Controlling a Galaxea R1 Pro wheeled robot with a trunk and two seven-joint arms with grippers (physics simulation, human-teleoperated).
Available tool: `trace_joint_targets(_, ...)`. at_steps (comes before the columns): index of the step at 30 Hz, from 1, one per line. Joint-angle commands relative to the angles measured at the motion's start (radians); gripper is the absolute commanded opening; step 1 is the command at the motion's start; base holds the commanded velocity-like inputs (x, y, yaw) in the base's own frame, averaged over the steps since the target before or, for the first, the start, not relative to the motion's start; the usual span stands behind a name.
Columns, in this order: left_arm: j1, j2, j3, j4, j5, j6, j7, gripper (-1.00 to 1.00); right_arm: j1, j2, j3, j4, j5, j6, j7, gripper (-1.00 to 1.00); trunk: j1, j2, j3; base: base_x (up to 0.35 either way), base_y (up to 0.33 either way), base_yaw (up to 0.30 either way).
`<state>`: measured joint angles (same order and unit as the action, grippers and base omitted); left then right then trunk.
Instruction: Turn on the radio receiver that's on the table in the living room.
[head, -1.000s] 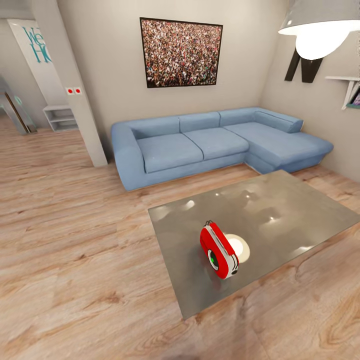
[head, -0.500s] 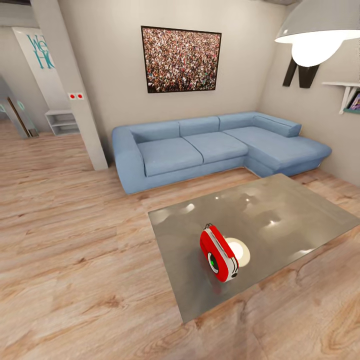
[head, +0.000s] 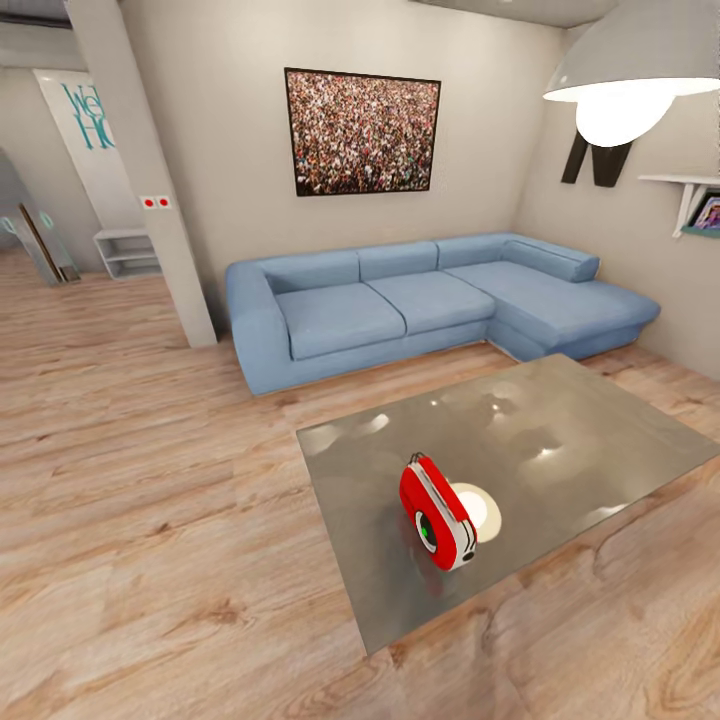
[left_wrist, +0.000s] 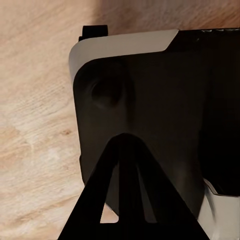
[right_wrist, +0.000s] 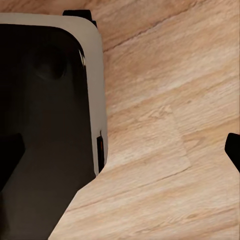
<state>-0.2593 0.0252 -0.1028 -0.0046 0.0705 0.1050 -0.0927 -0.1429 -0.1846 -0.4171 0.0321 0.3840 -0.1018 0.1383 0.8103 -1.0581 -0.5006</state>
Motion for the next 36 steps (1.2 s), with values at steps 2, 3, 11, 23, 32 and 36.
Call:
trace_joint_targets(2,0.0,0.0,0.0,0.0,0.0,-0.001,0.001,-1.0,0.005,0.001,0.0,0.0,0.0,-0.007,0.0,1.0,0.0,0.0,0.003,0.0,0.0,0.0)
trace_joint_targets(3,0.0,0.0,0.0,0.0,0.001,-0.001,0.001,-1.0,0.006,0.001,0.0,0.0,0.0,-0.01,0.0,1.0,0.0,0.0,0.005,0.0,0.0,0.0)
trace_joint_targets(11,0.0,0.001,0.0,0.0,0.051,-0.024,0.001,-1.0,0.009,0.002,0.0,0.0,-0.002,-0.016,0.0,1.0,0.0,0.0,0.018,0.0,0.0,0.0)
trace_joint_targets(23,0.0,0.003,-0.001,0.0,0.056,-0.033,0.001,-1.0,0.009,0.002,-0.001,0.0,-0.003,-0.018,0.0,1.0,0.0,0.0,0.037,0.0,0.0,0.0)
trace_joint_targets(32,0.0,0.003,-0.002,-0.001,0.051,-0.033,0.0,-1.0,0.009,0.002,-0.002,-0.001,-0.005,-0.018,0.0,1.0,0.0,0.0,0.051,0.0,0.0,0.0)
trace_joint_targets(36,0.0,0.007,-0.005,-0.005,0.046,-0.034,0.0,-1.0,0.009,0.004,-0.004,-0.001,-0.005,-0.018,0.0,1.0,0.0,0.0,0.058,0.0,0.0,0.0)
